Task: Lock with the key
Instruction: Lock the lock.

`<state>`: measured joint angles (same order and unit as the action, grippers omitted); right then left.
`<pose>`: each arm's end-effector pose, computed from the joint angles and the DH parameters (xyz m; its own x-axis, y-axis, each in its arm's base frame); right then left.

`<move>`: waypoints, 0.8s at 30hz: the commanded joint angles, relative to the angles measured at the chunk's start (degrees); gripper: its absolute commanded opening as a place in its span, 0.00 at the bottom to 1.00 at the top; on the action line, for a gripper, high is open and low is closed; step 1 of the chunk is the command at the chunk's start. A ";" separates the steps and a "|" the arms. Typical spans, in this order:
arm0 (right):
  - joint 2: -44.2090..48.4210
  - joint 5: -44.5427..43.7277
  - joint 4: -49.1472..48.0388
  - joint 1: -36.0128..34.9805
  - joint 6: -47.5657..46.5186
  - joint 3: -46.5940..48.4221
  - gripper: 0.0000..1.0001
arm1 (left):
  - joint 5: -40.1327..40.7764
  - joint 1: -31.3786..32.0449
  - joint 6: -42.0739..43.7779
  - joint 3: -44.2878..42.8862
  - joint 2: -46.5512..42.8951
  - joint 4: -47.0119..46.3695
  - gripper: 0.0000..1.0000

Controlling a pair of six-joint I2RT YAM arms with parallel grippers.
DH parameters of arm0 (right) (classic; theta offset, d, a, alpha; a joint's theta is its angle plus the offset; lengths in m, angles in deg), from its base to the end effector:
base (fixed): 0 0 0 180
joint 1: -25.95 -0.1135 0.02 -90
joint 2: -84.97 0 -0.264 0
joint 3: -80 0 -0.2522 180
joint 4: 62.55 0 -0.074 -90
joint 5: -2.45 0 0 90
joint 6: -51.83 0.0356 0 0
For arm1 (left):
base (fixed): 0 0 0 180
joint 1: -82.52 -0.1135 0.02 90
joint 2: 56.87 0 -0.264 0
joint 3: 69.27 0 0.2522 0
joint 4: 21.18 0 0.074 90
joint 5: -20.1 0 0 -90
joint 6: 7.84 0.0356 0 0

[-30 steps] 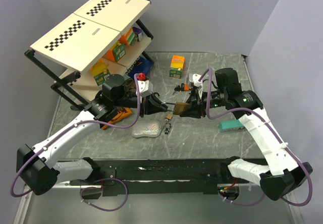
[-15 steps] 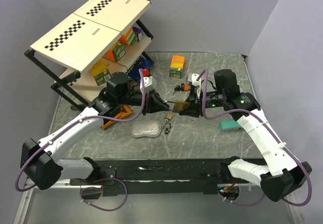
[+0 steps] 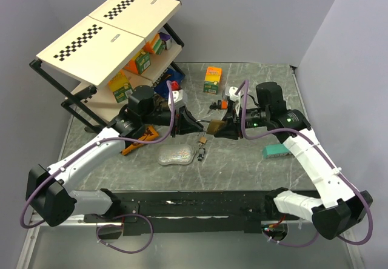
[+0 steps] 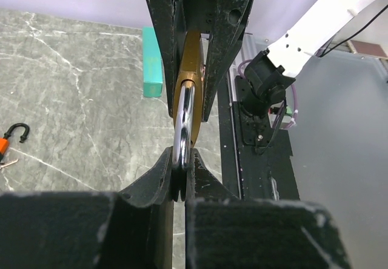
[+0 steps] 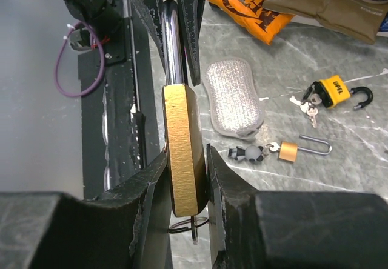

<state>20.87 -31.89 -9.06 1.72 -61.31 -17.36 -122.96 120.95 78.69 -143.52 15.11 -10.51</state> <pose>0.1894 0.1175 0.3773 -0.1469 -0.3092 -0.9396 -0.9857 0.1252 0.1129 0.2053 -0.1993 0.3606 -0.1743 0.0919 -0.9804 0.9842 -0.0151 -0.1764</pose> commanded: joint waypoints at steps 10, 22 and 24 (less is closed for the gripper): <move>-5.07 15.71 -31.98 -7.32 13.90 8.28 0.00 | -6.97 5.51 -7.43 0.55 3.16 -19.93 0.01; -4.64 15.01 -24.62 -6.89 8.38 9.87 0.00 | -5.74 3.32 -6.38 -1.29 3.87 -15.81 0.01; -3.68 14.31 -20.94 -5.48 7.23 8.55 0.00 | -4.87 1.74 -5.59 -2.08 3.69 -14.23 0.01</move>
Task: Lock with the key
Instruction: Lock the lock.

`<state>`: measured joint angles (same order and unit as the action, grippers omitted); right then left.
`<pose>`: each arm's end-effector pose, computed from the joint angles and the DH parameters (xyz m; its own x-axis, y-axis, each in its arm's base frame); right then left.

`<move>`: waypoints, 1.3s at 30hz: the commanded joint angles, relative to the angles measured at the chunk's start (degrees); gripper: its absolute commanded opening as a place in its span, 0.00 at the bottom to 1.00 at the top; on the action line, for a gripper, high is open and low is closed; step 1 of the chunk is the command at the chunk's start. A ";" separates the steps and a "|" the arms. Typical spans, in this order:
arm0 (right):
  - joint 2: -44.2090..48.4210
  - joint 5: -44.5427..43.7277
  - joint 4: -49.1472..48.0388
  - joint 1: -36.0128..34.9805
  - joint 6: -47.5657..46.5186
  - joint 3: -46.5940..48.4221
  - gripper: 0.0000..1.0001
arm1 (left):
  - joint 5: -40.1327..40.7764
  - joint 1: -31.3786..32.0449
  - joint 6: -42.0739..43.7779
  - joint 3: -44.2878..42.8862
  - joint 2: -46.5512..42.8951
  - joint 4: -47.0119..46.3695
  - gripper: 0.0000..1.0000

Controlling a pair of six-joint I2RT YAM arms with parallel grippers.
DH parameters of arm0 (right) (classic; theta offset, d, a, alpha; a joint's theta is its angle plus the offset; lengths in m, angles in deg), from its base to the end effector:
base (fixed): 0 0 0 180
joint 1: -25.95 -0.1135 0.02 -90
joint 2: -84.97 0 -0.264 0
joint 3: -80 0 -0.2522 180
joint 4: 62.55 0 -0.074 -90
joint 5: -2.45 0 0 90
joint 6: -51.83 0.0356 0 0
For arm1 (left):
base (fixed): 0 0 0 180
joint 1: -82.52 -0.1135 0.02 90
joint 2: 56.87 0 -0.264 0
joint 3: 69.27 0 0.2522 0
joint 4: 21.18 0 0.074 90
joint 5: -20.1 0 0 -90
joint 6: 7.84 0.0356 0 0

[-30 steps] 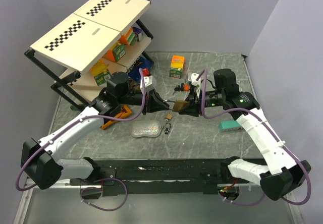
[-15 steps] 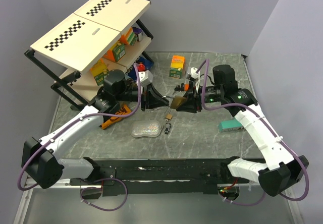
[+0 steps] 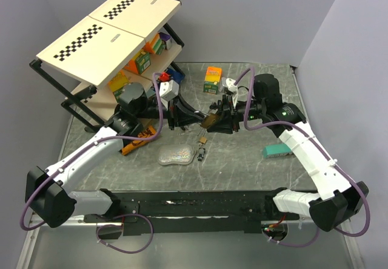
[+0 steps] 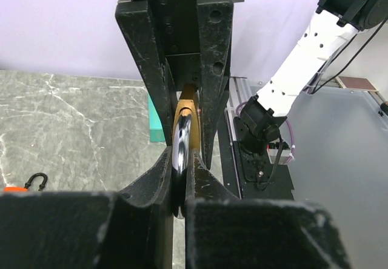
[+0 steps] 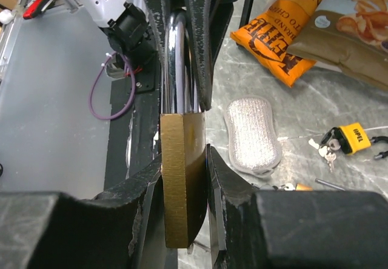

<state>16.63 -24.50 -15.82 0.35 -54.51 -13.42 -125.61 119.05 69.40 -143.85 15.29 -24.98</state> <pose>0.2039 0.1329 0.3948 -0.1589 -0.2175 -0.9630 -0.9869 0.0094 0.1608 0.2112 -0.1930 0.3856 -0.1349 -0.0549 -0.9893 0.9900 -0.0495 -0.1323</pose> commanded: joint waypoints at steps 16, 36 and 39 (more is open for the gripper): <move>6.02 3.31 5.78 6.18 -9.49 -0.57 0.74 | -1.25 -2.61 3.09 -4.84 -0.88 5.88 0.01; 8.48 1.29 7.11 7.15 -10.64 -7.86 0.55 | -3.36 -2.70 0.01 -1.76 -4.13 2.71 0.01; 8.48 1.73 5.97 7.15 -9.86 -8.04 0.45 | -3.62 -2.70 0.27 -1.94 -4.22 3.32 0.01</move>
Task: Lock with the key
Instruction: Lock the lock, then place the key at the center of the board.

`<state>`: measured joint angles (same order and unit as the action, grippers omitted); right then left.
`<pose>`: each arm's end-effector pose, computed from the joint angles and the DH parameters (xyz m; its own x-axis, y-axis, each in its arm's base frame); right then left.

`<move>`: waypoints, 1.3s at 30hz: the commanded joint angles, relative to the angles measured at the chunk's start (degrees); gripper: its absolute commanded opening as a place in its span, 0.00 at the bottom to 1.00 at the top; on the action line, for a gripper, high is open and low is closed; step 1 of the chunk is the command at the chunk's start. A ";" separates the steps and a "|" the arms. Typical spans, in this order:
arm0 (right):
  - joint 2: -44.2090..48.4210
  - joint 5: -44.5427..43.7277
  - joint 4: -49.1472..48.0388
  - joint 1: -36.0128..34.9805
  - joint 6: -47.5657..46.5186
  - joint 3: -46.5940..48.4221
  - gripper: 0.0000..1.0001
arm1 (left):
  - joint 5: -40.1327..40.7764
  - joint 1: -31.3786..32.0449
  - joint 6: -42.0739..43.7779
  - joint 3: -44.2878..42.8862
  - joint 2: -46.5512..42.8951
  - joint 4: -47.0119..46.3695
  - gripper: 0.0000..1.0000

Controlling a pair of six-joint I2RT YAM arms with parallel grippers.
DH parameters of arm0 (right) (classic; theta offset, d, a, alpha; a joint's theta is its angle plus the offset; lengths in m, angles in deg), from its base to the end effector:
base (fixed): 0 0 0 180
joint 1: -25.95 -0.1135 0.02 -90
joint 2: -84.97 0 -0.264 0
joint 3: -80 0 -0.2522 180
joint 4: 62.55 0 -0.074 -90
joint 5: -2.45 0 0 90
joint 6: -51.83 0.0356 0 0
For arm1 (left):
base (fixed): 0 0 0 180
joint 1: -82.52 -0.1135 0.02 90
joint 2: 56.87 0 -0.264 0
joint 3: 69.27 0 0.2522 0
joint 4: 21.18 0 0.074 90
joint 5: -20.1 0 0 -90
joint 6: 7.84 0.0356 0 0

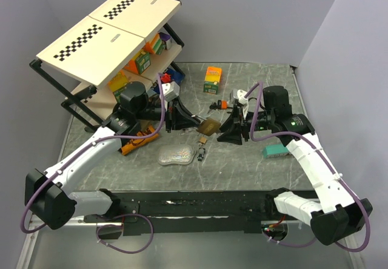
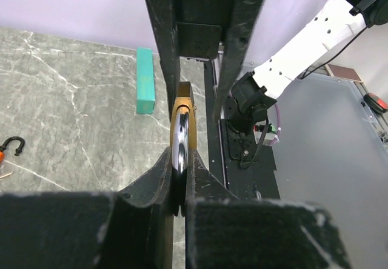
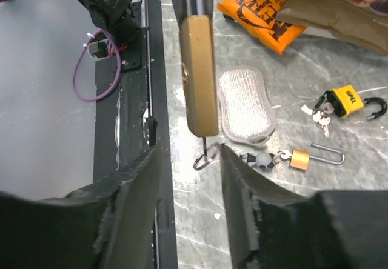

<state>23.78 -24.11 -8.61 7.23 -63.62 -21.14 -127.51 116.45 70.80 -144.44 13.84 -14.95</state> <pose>0.1845 0.0961 0.3682 -0.1508 -0.2540 -0.9554 -0.9871 0.0918 0.1313 0.2133 -0.1797 0.3794 -0.2220 0.0222 -0.9748 0.9747 -0.0227 -0.2224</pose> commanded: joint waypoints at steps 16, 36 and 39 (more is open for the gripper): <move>1.07 2.31 -1.60 0.18 -1.61 0.64 0.08 | -1.11 -0.10 -1.13 -0.91 -2.69 -6.97 0.01; -6.02 -4.78 8.17 20.72 -9.71 -1.30 0.00 | 1.87 -4.23 0.62 -5.39 -0.23 -3.99 0.01; -14.09 -12.53 7.54 27.67 -7.16 1.59 0.00 | 4.60 -3.96 3.34 -5.56 0.65 0.05 0.01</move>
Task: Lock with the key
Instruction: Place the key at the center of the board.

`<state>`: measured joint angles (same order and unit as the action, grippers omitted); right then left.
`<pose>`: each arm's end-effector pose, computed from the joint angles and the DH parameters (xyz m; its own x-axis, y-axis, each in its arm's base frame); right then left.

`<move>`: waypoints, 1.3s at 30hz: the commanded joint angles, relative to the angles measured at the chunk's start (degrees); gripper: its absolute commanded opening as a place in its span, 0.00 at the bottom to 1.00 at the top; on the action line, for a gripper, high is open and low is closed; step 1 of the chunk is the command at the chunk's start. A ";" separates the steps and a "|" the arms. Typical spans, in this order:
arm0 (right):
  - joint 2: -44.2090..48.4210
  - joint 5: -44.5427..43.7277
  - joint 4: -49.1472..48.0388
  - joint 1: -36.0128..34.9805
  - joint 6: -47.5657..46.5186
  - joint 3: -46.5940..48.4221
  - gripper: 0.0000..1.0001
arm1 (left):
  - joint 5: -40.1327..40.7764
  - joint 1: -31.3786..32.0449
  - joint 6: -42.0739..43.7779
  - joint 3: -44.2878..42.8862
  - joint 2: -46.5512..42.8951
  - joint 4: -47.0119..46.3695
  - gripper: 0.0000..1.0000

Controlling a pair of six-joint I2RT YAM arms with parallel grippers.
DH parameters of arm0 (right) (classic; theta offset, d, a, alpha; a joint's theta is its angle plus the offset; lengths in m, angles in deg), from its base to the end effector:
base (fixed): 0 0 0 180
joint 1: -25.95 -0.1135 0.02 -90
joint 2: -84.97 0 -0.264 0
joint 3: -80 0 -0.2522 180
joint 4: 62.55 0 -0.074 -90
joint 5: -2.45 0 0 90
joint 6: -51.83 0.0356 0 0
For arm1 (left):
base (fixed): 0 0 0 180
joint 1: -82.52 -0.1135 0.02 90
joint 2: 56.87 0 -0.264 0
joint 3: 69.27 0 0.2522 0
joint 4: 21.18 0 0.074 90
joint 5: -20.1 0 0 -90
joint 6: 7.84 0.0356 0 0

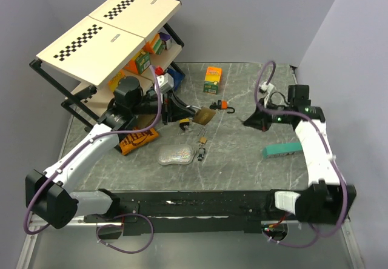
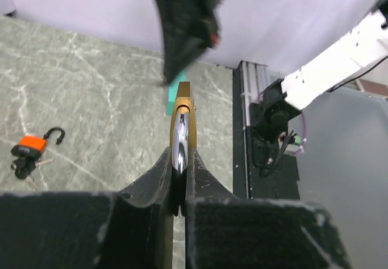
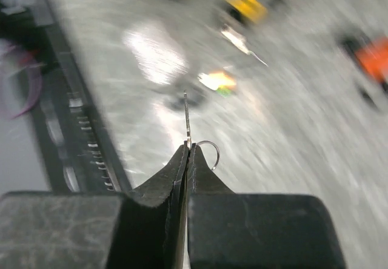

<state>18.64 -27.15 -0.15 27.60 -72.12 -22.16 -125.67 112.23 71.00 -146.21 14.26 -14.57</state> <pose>0.2197 0.0246 0.3346 -0.3451 -0.2660 -0.9001 -0.8762 0.4351 0.2074 0.2282 -0.1641 0.3875 -0.2048 -0.0085 -0.9788 0.9756 0.0787 -0.2049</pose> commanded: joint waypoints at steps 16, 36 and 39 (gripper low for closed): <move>-44.58 -42.72 -9.00 20.15 11.79 25.04 0.00 | 6.81 0.70 9.13 -2.48 3.92 5.22 0.01; -58.48 -46.96 -9.71 19.27 16.11 37.61 0.07 | 8.13 0.69 10.54 -2.04 6.56 6.45 0.01; -59.44 -46.87 -8.92 19.18 16.55 38.49 0.11 | 8.22 0.70 10.54 -1.78 6.39 6.54 0.01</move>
<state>-38.91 -74.03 -10.44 47.30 -57.00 12.83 -116.47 112.67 81.12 -147.02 21.89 -3.01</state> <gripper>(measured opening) 0.084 0.091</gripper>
